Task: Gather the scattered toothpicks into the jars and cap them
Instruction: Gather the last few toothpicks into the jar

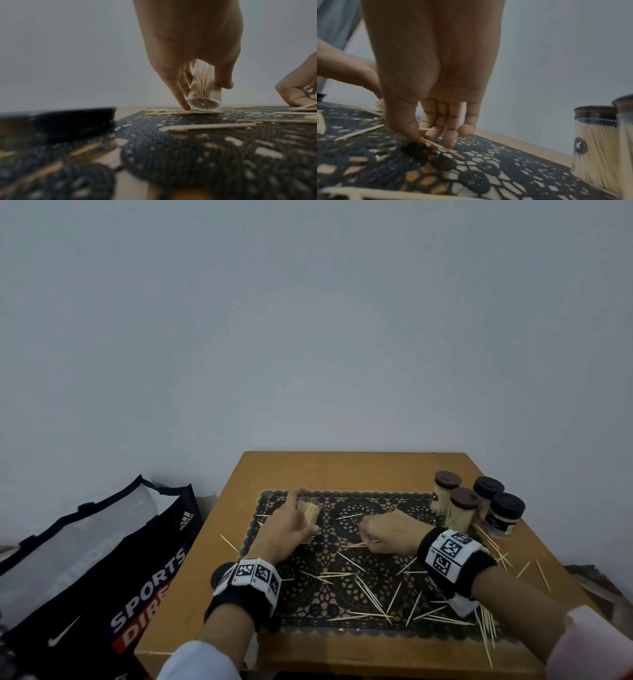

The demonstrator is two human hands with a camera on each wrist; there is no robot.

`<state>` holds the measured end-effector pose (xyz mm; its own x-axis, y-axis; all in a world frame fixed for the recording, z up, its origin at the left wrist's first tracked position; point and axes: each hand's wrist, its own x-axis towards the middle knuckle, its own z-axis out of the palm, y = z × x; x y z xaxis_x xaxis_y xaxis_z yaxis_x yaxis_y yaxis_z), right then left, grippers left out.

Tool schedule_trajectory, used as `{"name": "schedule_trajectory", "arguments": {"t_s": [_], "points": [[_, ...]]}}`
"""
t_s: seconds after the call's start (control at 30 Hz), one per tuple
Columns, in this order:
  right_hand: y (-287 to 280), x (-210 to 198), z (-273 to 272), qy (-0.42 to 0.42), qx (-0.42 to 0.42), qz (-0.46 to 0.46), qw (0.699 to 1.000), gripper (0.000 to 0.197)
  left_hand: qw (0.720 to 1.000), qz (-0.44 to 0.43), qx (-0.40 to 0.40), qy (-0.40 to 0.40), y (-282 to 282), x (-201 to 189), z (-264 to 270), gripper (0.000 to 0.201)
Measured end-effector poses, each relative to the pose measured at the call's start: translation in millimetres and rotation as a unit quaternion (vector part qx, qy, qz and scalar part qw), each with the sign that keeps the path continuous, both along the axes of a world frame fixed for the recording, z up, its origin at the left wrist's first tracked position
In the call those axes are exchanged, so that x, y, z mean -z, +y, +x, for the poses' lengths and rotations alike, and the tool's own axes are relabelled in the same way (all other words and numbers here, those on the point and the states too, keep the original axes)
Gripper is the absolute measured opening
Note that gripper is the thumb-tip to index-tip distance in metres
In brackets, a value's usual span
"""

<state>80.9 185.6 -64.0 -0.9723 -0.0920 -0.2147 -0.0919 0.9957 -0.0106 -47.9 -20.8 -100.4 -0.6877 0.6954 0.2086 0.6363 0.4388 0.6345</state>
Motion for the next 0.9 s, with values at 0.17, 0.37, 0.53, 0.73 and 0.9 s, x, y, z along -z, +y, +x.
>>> {"name": "schedule_trajectory", "arguments": {"t_s": [0.17,0.37,0.53,0.73,0.9], "points": [[1,-15,-15,0.153,0.098,-0.340,0.923,0.012,0.999,0.019,0.026,-0.023,2,1,-2,0.080],[-40,-18,-39,0.220,0.179,-0.636,0.718,0.016,0.997,0.032,0.067,-0.023,4,0,-1,0.089],[-64,-3,-52,0.219,0.200,-0.674,0.676,0.025,0.994,0.062,0.093,-0.021,4,-2,2,0.092],[-64,-4,-56,0.256,0.218,-0.672,0.659,0.025,0.994,0.059,0.091,-0.019,4,-1,-1,0.090],[-65,3,-53,0.233,0.191,-0.618,0.726,0.015,0.995,0.063,0.075,-0.017,4,-1,0,0.089]]}}
